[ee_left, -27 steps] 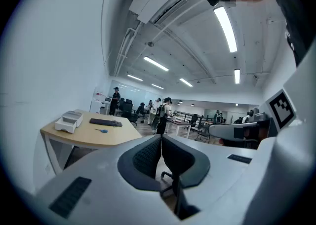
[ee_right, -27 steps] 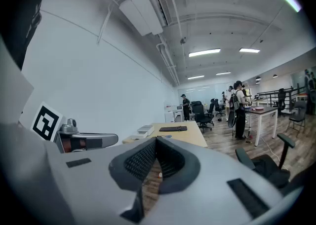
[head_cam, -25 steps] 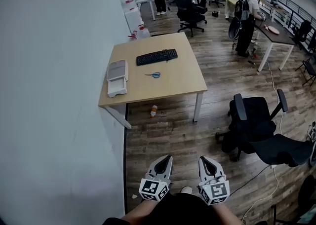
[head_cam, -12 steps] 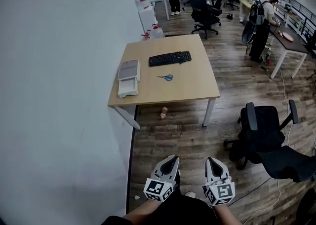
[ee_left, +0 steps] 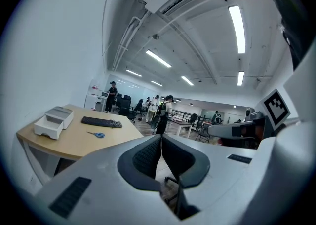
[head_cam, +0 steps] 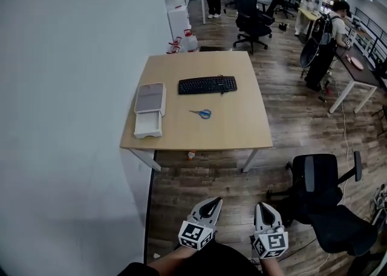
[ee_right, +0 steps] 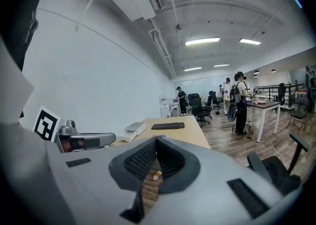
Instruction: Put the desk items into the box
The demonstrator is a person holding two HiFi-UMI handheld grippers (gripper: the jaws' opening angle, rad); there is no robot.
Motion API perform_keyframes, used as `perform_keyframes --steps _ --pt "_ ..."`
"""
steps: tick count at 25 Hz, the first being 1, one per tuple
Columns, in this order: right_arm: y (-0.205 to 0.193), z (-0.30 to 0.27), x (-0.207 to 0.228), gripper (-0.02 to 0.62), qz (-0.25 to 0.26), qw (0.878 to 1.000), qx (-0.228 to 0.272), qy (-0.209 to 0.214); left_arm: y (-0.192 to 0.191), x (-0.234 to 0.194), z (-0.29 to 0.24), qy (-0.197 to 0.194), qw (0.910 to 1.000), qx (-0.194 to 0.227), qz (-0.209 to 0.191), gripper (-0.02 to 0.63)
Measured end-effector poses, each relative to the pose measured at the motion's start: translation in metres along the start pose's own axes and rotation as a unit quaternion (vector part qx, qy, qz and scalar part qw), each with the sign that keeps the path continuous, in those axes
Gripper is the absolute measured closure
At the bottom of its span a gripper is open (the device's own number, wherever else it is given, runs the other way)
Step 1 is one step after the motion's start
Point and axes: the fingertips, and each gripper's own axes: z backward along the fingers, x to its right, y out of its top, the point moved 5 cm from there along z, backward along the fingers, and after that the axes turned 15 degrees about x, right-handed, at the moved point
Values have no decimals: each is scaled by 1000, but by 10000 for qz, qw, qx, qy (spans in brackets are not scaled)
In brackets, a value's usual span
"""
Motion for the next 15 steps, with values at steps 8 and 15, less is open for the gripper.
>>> perform_keyframes --steps 8,15 --pt "20 -126 2 535 71 9999 -11 -119 15 -102 -72 -164 9996 -4 221 588" --pt "17 -187 -5 535 107 9998 -106 -128 23 -164 -105 -144 9996 10 226 588"
